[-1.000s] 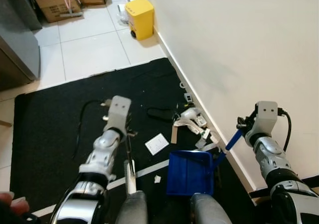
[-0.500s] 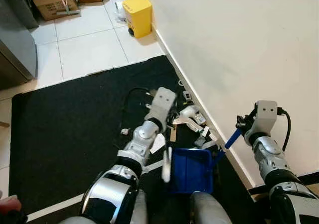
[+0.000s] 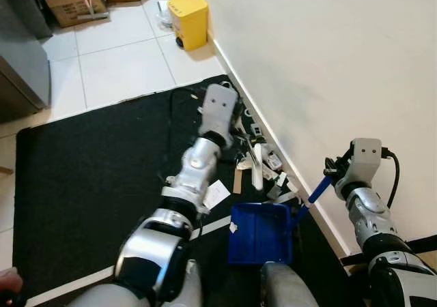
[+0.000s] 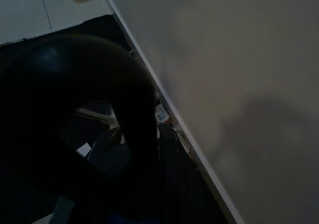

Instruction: Sweep floor

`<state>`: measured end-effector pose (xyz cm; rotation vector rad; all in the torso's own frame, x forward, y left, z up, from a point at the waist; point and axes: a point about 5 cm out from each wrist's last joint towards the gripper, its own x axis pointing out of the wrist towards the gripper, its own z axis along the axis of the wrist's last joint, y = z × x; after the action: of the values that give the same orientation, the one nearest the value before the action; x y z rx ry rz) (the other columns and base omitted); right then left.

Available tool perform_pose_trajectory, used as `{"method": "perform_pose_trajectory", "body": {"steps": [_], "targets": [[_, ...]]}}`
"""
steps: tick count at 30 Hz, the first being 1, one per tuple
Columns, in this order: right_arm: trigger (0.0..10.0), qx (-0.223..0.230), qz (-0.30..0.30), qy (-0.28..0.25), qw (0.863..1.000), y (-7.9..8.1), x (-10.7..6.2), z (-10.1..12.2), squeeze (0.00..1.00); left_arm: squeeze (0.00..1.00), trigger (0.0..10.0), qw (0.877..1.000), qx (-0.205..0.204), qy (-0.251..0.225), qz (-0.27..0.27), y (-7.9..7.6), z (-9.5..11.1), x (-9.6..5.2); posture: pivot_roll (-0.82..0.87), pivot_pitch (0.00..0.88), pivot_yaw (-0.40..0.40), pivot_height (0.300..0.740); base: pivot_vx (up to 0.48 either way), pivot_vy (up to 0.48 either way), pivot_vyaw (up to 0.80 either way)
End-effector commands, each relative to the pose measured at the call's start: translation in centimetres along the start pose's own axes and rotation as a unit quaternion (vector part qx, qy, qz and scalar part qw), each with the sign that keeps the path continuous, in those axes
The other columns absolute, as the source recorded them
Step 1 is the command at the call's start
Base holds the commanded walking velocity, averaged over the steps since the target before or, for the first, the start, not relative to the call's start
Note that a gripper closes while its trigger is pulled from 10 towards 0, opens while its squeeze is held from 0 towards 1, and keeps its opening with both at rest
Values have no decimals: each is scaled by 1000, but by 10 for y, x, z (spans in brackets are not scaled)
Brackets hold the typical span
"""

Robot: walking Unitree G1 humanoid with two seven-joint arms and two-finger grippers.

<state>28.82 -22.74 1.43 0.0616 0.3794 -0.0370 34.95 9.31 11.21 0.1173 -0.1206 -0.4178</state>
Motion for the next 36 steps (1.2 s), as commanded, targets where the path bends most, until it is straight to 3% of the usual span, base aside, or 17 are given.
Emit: {"method": "perform_pose_trajectory", "body": {"steps": [1, 3, 6, 10, 14, 19, 23, 25, 26, 32, 36], "targets": [[10000, 23, 10, 47, 999, 7, -5, -22, 0, 0, 10000, 1000, 11, 20, 12, 15, -8, -9, 12, 49, 7, 740, 0, 0, 0], [10000, 24, 11, 48, 999, 7, -4, -21, 0, 0, 10000, 999, 1, 38, 16, 25, -17, -19, 18, 51, 4, 740, 0, 0, 0], [10000, 24, 13, 48, 998, 8, -3, -20, 0, 0, 10000, 997, -7, 71, -5, 26, -26, -26, 25, 54, -1, 740, 0, 0, 0], [10000, 26, 15, 49, 998, 10, -1, -18, 0, 0, 10000, 986, 36, 161, -17, 35, -46, -39, 34, 55, -5, 740, 0, 0, 0], [10000, 26, 17, 49, 998, 11, -1, -18, 0, 0, 10000, 983, 36, 181, -14, 33, -52, -40, 36, 55, -7, 740, 0, 0, 0], [10000, 25, 18, 48, 998, 13, 0, -17, 0, 0, 10000, 984, 46, 170, -12, 8, -53, -29, 29, 58, -4, 740, 0, 0, 0], [10000, 26, 17, 48, 998, 12, 0, -17, 0, 0, 10000, 985, 42, 167, -9, 1, -52, -24, 24, 58, 1, 740, 0, 0, 0], [10000, 26, 15, 47, 998, 10, -1, -18, 0, 0, 10000, 985, 20, 173, -20, -13, -52, -18, 20, 58, 4, 740, 0, 0, 0], [10000, 26, 15, 47, 998, 10, -1, -18, 0, 0, 10000, 985, 20, 173, -20, -13, -52, -18, 20, 58, 4, 740, 0, 0, 0], [10000, 26, 9, 47, 999, 7, -3, -20, 0, 0, 10000, 990, 1, 133, -37, -49, -38, -1, 10, 60, 12, 740, 0, 0, 0], [10000, 24, 7, 47, 999, 6, -3, -20, 0, 0, 10000, 993, -10, 112, -18, -63, -29, 6, 10, 61, 11, 740, 0, 0, 0]]}}
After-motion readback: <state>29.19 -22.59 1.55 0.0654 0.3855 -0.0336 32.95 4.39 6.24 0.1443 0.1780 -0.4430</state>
